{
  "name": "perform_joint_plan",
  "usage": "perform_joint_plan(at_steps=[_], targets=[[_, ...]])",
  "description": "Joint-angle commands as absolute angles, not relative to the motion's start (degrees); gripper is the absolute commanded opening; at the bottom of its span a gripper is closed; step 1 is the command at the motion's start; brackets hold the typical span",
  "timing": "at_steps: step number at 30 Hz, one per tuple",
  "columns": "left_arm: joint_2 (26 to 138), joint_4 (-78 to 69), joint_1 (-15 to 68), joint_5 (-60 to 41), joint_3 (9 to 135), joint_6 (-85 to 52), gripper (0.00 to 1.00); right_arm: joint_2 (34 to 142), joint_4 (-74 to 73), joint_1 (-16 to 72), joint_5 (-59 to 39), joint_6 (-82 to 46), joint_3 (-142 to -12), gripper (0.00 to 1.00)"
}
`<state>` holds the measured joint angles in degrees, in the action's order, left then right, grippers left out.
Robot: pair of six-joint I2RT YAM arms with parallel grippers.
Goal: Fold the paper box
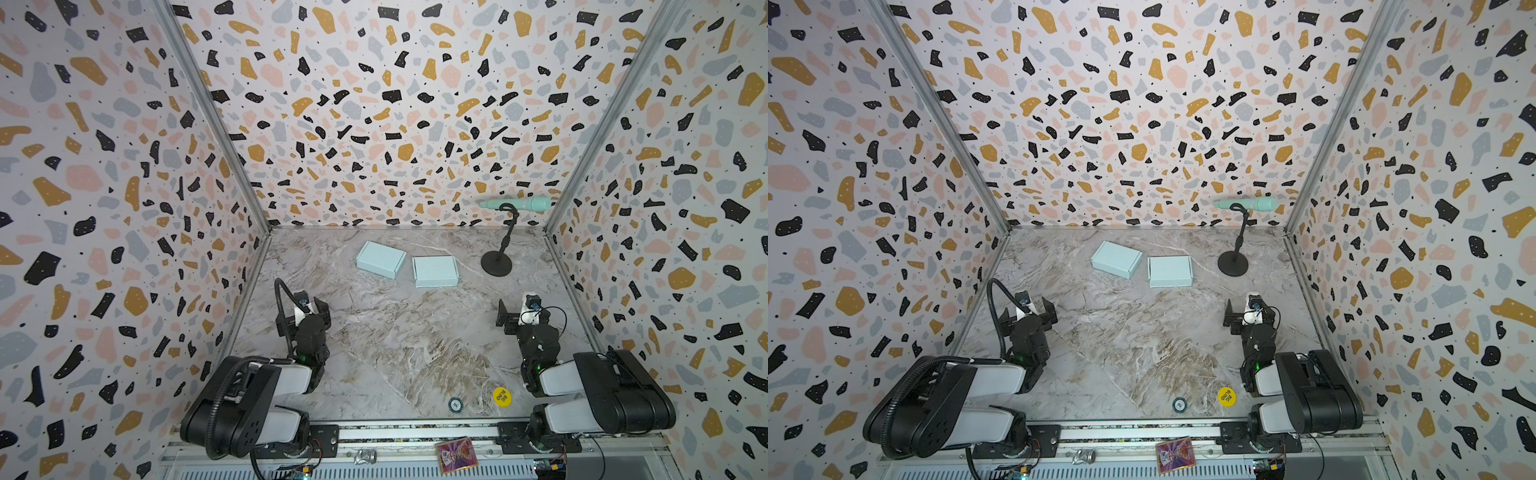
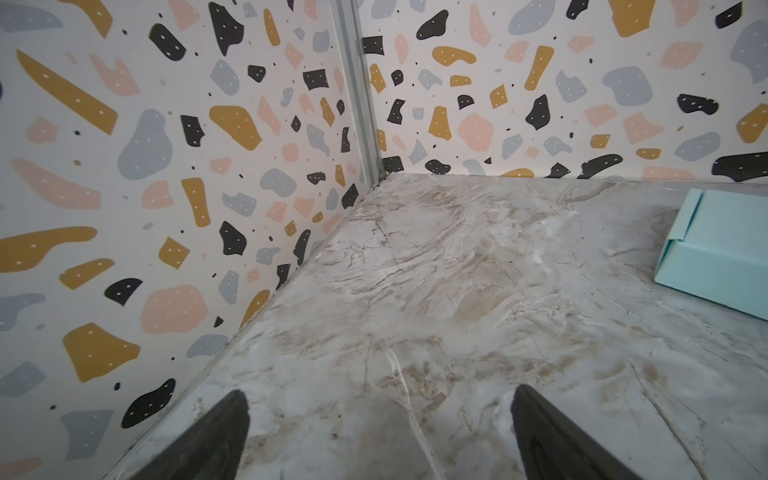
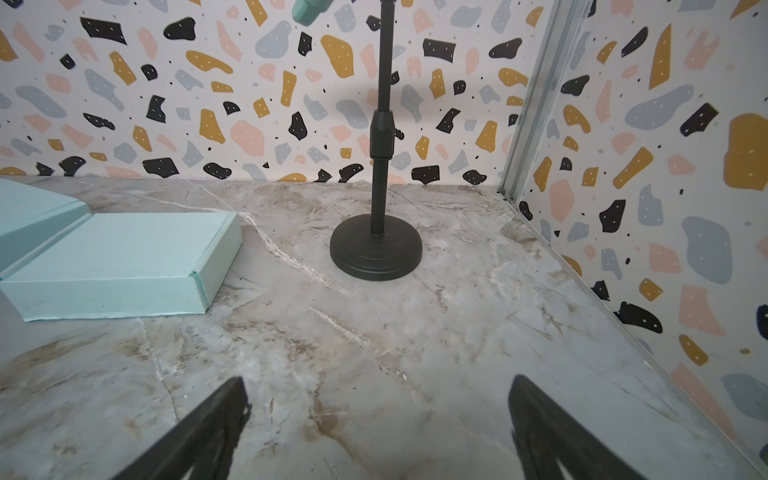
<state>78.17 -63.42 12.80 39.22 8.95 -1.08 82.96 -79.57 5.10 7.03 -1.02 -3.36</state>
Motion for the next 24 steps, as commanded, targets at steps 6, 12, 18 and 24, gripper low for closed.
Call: perform_joint_plan(at_steps=[6,12,18,24], targets=[[80.4,-70.7,9.1,32.9,8.6,-3.3,1.0,84.9,-72.2,3.9,7.0,-2.2,-10.9,0.99],[79.7,-70.3,9.0,33.1,8.3,-3.5,1.0,85.0,-73.2,3.5,4.2,-1.6,-10.5,0.99],[79.7,-70.2,9.1,33.1,8.5,-3.4,1.0,84.6,-77.9,1.5,-3.9,-0.6,-8.3,0.99],[79.7,-70.2,9.1,33.0,8.4,-3.5,1.0,84.3,-79.3,0.7,-5.8,-0.9,-7.4,0.99]])
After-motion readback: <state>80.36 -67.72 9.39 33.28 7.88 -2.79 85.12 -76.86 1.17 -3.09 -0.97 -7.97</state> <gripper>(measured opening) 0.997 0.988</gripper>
